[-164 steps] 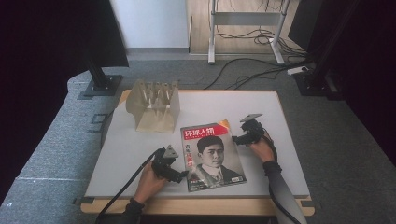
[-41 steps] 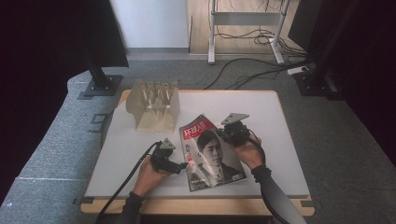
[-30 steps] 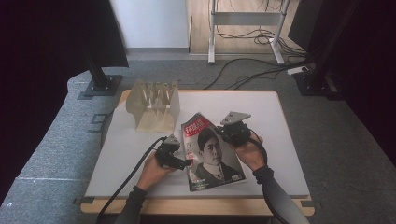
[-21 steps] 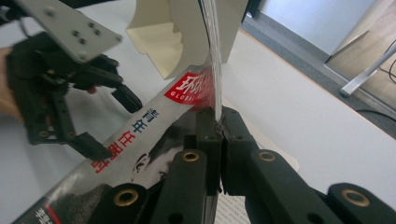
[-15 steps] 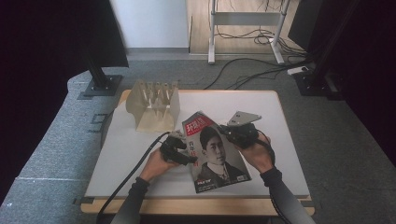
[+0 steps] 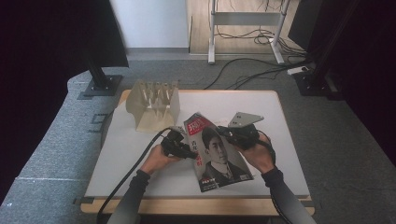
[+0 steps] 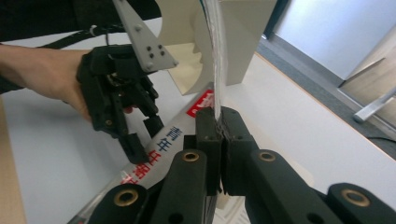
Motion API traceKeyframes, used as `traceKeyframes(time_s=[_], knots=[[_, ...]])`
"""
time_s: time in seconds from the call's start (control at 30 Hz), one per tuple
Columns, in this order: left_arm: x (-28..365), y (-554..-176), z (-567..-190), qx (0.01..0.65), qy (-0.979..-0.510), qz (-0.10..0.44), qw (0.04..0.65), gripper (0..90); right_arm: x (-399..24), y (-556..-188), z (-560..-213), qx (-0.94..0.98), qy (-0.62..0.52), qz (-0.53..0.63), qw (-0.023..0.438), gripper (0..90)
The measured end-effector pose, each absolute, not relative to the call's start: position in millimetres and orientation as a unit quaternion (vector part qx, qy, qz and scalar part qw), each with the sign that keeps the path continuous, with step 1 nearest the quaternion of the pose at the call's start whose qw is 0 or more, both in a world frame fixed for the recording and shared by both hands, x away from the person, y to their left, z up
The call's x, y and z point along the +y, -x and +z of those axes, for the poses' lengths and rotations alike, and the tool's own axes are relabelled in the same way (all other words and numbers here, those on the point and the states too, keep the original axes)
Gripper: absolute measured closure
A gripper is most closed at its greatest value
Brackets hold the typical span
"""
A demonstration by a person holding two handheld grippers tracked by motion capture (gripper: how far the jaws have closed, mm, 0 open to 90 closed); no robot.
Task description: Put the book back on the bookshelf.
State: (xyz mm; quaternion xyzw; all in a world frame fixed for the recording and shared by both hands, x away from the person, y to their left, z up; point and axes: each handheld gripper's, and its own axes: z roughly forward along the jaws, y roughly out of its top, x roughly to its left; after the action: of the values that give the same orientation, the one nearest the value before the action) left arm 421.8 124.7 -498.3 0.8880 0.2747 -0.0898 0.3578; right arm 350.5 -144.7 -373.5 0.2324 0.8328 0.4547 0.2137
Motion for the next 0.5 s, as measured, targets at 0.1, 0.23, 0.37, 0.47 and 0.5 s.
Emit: traceKeyframes(time_s=[0.1,0.23,0.37,0.47,0.5], knots=[[123.4,-424.8,-498.6,0.276,-0.889,-0.099,0.352,52.2,-144.1,-349.9,-372.8,0.833,-0.229,0.457,0.212,86.6],[119.4,-427.5,-500.4,0.281,-0.888,-0.105,0.348,41.0,-143.0,-349.5,-371.5,0.833,-0.226,0.456,0.216,86.6],[118.7,-428.6,-502.2,0.276,-0.881,-0.130,0.361,32.3,-143.8,-348.2,-367.1,0.831,-0.223,0.464,0.212,86.6],[120.1,-428.5,-500.1,0.274,-0.877,-0.130,0.372,39.4,-143.6,-346.8,-363.3,0.829,-0.219,0.470,0.208,86.7],[121.2,-429.3,-499.8,0.277,-0.874,-0.134,0.376,43.8,-143.7,-346.3,-362.3,0.829,-0.218,0.470,0.209,86.6]])
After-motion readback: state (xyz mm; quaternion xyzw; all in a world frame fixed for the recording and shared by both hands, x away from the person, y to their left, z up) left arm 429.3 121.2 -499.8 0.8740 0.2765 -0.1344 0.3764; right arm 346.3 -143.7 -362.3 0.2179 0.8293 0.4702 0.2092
